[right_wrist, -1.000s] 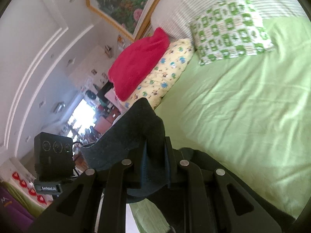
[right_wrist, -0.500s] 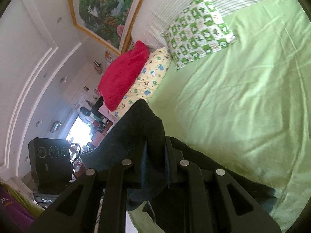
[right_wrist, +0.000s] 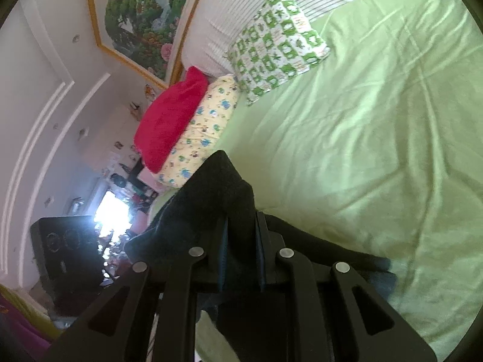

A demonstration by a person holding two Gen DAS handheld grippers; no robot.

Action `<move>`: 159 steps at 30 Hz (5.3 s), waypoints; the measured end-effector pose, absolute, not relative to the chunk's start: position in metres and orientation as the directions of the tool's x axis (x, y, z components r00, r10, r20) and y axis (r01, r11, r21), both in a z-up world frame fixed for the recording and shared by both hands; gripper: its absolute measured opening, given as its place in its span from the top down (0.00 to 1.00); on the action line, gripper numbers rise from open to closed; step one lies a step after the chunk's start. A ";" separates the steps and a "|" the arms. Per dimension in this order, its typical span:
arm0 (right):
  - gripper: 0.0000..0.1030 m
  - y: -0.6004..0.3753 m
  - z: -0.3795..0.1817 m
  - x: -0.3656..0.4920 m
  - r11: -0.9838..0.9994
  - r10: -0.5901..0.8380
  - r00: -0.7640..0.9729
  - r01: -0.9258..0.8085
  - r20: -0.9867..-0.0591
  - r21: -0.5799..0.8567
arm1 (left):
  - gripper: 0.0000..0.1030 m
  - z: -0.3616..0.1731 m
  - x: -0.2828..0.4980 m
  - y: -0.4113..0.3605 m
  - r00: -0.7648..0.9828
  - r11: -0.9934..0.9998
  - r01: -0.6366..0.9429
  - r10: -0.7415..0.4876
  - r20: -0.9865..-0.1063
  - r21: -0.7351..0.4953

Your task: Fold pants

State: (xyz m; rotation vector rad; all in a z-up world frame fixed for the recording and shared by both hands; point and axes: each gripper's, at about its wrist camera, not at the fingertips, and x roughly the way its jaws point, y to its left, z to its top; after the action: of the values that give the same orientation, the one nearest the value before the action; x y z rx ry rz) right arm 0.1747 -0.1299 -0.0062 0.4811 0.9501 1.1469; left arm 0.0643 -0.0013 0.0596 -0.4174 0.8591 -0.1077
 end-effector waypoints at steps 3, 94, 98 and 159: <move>0.76 -0.150 -0.006 0.170 0.438 0.895 0.176 -0.516 -0.409 0.736 | 0.44 0.058 0.065 -0.010 0.647 0.925 -0.046 -0.261 -0.717 -0.378; 0.44 -0.186 -0.033 0.103 0.730 0.683 0.336 -0.335 -0.648 0.596 | 0.31 -0.018 0.068 0.114 0.561 0.800 -0.305 -0.288 -0.776 -0.517; 0.45 -0.188 -0.033 0.103 0.712 0.703 0.331 -0.341 -0.630 0.614 | 0.41 -0.015 0.067 0.111 0.569 0.803 -0.290 -0.294 -0.768 -0.521; 0.54 -0.041 0.015 0.167 0.583 0.798 0.239 -0.537 -0.553 0.610 | 0.68 0.055 0.048 0.217 0.703 0.781 -0.415 -0.049 -0.710 -0.466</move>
State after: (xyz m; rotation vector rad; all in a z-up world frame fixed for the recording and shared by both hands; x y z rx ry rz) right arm 0.1666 -0.0410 0.0146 0.3215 0.9540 0.9354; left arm 0.0482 0.2169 0.0553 -0.6557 0.7758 0.2207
